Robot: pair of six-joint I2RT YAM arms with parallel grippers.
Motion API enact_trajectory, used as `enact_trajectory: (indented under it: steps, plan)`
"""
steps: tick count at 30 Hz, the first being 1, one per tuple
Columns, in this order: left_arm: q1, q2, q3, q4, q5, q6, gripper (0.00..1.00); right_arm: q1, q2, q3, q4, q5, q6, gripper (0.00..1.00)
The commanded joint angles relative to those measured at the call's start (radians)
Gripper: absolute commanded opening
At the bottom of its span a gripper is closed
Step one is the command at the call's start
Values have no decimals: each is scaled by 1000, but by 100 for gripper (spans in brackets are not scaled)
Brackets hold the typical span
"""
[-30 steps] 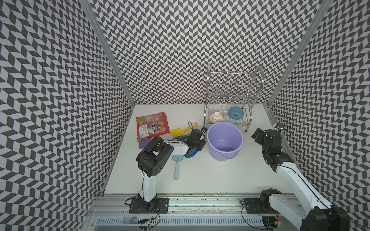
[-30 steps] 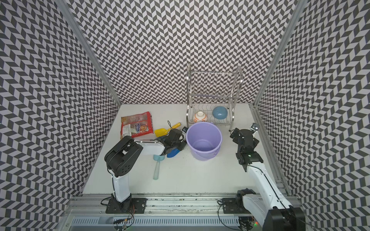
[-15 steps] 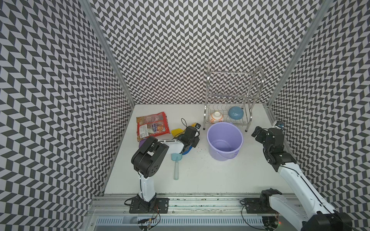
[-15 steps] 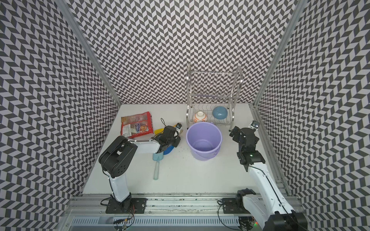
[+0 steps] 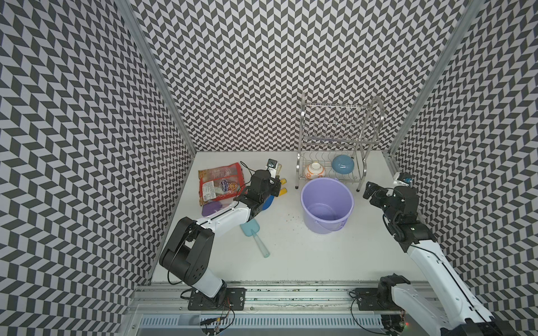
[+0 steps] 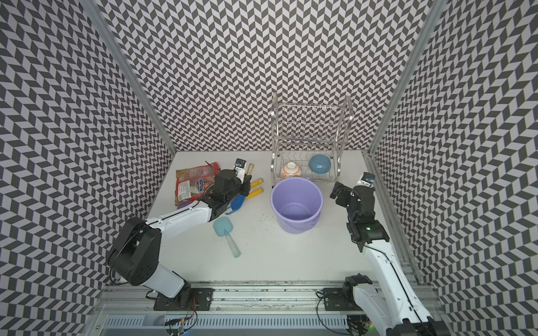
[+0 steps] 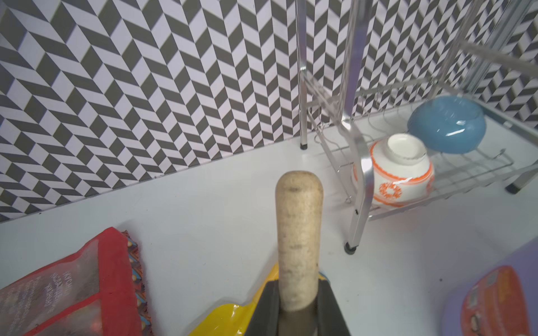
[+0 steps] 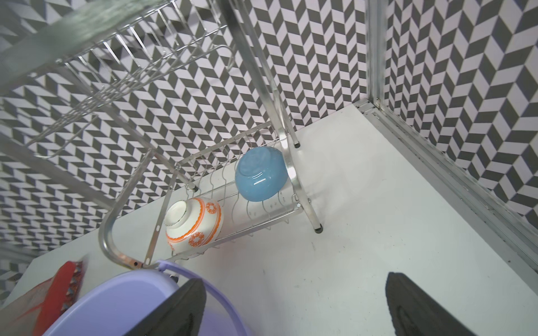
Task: Organize the gardening tools
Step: Pick up the gardening tool from the center of the board.
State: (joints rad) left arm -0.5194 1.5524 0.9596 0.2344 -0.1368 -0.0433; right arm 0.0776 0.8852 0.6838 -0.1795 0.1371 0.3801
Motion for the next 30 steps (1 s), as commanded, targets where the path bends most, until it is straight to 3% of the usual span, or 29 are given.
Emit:
enact_trajectory:
  steps: [1, 7, 17, 24, 30]
  plan:
    - [2, -60, 35, 79, 52, -86, 0, 20, -39, 23, 41, -112, -26, 95]
    - [2, -96, 71, 184, 89, -295, 0, 97, -99, -3, 104, -209, -19, 84]
    - [-3, -61, 83, 412, 187, -743, 0, 374, -148, -71, 277, -158, -17, 62]
    - [-12, -13, 98, 495, 211, -938, 0, 539, -94, -108, 440, -97, -8, 63]
    - [-38, 45, 133, 559, 245, -1062, 0, 669, 21, -44, 497, -4, -76, 65]
